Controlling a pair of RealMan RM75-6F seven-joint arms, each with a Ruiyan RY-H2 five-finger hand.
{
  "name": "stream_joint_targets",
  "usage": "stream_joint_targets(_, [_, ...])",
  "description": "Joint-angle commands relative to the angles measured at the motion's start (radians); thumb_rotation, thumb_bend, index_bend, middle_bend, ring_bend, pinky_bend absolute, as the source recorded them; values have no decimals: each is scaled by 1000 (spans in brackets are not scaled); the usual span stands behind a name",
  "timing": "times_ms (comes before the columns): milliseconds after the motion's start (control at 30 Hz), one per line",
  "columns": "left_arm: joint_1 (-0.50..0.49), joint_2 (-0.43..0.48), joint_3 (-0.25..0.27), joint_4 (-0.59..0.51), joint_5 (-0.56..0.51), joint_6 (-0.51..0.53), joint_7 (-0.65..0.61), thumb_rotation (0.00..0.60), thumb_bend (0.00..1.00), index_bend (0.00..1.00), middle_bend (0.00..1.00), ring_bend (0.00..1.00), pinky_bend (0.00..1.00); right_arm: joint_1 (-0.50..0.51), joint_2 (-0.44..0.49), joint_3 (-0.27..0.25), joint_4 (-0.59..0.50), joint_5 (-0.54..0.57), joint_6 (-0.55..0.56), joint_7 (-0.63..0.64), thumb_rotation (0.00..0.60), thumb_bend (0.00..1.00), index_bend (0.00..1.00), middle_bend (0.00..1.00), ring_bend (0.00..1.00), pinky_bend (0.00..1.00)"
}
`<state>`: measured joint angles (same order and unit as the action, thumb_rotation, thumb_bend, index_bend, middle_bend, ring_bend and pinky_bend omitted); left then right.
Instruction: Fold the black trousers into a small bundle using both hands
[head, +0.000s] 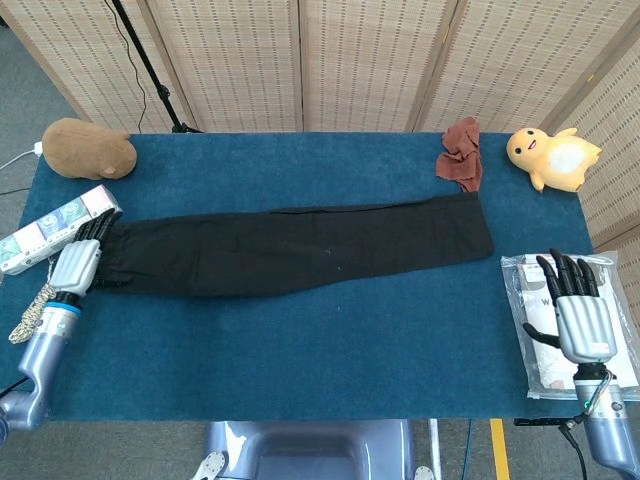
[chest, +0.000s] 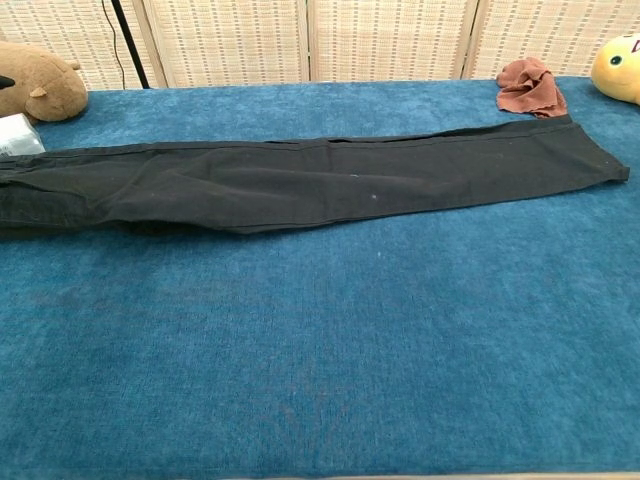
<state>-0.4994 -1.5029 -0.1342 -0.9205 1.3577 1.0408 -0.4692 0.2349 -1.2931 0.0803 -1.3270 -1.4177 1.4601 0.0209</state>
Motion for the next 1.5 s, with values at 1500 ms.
stream_joint_targets(1500, [96, -50, 175, 262, 211, 182, -210, 600, 182, 0, 0, 0, 46, -23, -8, 40, 3, -16, -34, 57, 600, 0, 0, 0, 0, 0])
